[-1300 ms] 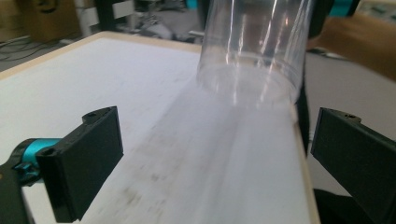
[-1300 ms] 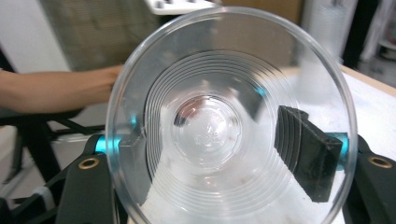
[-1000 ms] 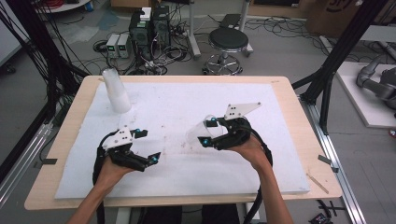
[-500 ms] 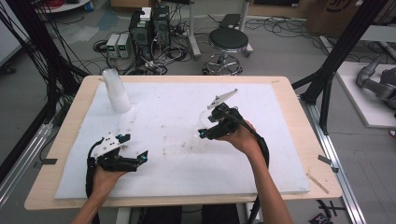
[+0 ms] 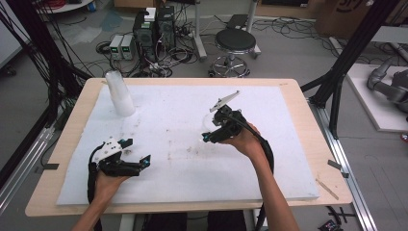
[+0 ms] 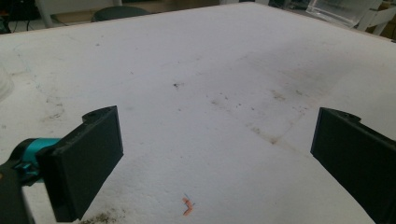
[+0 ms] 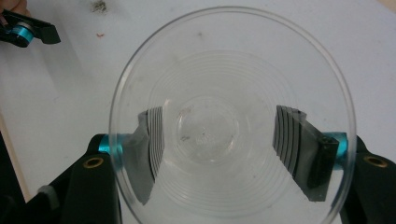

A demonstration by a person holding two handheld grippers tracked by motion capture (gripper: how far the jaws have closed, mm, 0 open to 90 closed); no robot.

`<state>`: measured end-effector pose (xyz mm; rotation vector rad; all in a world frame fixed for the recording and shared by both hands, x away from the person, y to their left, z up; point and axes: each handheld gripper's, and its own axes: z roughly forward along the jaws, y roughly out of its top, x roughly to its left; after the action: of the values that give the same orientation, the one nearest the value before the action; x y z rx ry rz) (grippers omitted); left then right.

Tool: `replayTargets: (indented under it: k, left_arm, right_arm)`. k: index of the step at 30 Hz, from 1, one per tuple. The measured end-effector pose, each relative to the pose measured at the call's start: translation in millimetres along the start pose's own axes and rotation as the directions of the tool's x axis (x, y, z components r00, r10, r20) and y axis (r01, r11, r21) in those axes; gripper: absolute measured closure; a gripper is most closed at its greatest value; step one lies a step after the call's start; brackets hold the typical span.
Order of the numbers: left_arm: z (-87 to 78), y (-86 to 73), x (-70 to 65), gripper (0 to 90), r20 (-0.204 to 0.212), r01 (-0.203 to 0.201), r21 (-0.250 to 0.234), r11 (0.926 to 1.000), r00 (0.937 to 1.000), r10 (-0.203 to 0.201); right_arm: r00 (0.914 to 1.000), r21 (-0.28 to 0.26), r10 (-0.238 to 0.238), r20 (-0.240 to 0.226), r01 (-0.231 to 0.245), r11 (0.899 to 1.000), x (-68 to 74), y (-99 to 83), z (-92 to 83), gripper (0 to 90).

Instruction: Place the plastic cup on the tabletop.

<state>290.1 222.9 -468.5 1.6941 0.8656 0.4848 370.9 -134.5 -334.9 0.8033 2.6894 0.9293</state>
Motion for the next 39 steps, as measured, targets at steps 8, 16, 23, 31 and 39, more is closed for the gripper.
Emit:
replayTargets:
  k: [8,16,23,31,39]
  left_arm:
    - [-0.1,-0.4,-1.8,2.2,-0.011,-0.020,0.000,0.9998,0.9997,0.020]
    - [-2.5,-1.4,-0.4,11.1,0.016,-0.012,-0.024,0.9996,0.9998,0.013]
    - [-2.3,-1.2,0.5,10.5,0.022,-0.008,-0.020,0.9998,0.9997,0.009]
    - [-2.1,-1.2,3.0,5.8,0.044,0.010,-0.020,0.9997,0.9990,-0.009]
    - [-1.5,-1.0,2.7,1.7,0.044,0.006,-0.017,0.9998,0.9990,-0.005]
  right_arm:
    - [0.9997,0.008,0.019,0.018,-0.019,1.000,-1.9,-3.5,7.7,34.6]
    - [0.9981,0.035,0.026,0.055,-0.028,0.999,3.7,-3.7,30.8,34.6]
    - [0.9966,0.073,0.030,0.077,-0.035,0.997,6.1,-1.1,55.0,34.4]
    - [0.9949,0.104,0.036,0.094,-0.046,0.994,4.3,0.9,74.0,34.1]
    - [0.9944,0.114,0.042,0.097,-0.053,0.992,1.3,1.1,78.5,33.6]
